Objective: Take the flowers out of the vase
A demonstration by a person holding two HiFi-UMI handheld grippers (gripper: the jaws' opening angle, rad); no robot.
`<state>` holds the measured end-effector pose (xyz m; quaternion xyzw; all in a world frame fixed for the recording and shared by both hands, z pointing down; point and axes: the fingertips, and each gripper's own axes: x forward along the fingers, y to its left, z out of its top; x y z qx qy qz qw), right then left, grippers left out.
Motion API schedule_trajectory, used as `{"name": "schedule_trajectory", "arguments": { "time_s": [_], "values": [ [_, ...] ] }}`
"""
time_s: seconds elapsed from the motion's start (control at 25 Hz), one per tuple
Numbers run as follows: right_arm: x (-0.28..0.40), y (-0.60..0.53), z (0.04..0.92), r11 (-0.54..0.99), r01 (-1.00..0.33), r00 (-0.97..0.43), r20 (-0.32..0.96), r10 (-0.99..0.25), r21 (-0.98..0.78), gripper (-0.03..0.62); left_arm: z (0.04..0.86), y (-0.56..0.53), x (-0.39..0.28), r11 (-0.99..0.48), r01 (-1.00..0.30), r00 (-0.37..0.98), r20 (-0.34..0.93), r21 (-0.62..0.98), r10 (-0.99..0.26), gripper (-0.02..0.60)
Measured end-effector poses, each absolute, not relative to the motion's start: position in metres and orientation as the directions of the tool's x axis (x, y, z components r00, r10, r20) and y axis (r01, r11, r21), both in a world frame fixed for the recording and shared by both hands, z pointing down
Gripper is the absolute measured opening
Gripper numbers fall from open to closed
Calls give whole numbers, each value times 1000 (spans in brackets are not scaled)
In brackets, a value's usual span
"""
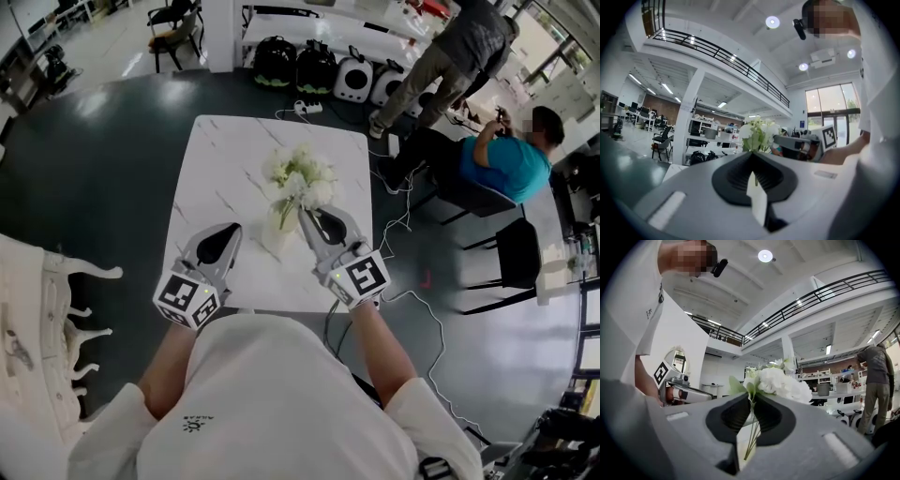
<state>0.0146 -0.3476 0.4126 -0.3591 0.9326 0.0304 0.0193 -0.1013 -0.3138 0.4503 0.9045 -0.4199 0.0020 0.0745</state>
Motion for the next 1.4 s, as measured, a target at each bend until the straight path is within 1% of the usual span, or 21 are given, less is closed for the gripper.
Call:
{"name": "schedule_trajectory", "arguments": {
  "time_s": [0.52, 1.4],
  "values": [
    [11, -348, 394, 730, -679, -734, -64, -676, 85, 23, 439, -323, -98, -652, -746, 662, 44, 132, -748, -11],
    [14, -346, 347, 704, -694, -720, -131, -682, 149, 23, 401, -341, -76, -699, -708, 701, -16, 104, -713, -11]
  ]
}}
